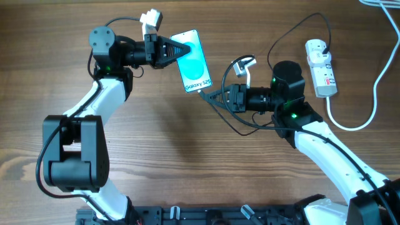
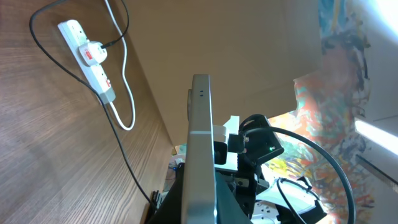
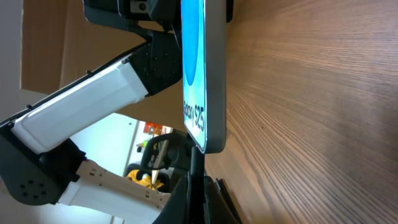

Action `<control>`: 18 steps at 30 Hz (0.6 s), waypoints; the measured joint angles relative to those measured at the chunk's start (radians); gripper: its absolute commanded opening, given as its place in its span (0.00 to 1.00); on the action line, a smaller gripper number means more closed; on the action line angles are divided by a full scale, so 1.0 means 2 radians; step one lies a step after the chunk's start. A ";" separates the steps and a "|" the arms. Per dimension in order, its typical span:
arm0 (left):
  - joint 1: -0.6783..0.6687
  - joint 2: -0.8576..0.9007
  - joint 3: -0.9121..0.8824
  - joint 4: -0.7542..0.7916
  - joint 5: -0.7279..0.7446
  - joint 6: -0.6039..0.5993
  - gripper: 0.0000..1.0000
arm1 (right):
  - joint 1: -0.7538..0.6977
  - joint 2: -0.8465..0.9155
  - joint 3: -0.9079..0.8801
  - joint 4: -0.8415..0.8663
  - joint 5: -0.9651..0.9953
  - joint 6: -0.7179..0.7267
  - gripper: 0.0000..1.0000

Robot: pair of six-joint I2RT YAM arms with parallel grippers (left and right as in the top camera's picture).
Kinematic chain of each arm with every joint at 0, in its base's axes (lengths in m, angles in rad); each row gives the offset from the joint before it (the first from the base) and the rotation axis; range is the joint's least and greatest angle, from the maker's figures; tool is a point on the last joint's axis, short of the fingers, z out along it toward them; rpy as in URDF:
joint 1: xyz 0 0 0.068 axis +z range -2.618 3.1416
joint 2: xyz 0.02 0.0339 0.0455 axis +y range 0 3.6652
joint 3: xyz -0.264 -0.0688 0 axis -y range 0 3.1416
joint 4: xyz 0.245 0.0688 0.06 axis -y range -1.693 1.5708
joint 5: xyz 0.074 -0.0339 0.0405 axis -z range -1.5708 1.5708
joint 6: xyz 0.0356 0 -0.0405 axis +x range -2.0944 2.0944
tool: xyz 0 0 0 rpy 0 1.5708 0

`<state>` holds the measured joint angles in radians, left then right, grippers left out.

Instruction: Plug charger to phone and switch on socket

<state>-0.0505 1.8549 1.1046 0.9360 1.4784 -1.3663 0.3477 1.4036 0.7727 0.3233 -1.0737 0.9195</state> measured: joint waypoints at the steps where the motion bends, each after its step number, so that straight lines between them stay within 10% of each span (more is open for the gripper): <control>1: 0.000 0.000 0.000 0.000 0.000 0.000 0.04 | 0.000 0.000 0.000 0.000 0.000 0.000 0.04; 18: -0.017 0.000 0.000 0.006 -0.023 -0.014 0.04 | 0.038 0.000 0.002 -0.063 0.143 -0.024 0.04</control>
<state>-0.0849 1.8549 1.1042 0.9482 1.4334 -1.3945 0.4229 1.4033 0.7757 0.1982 -0.7872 0.8719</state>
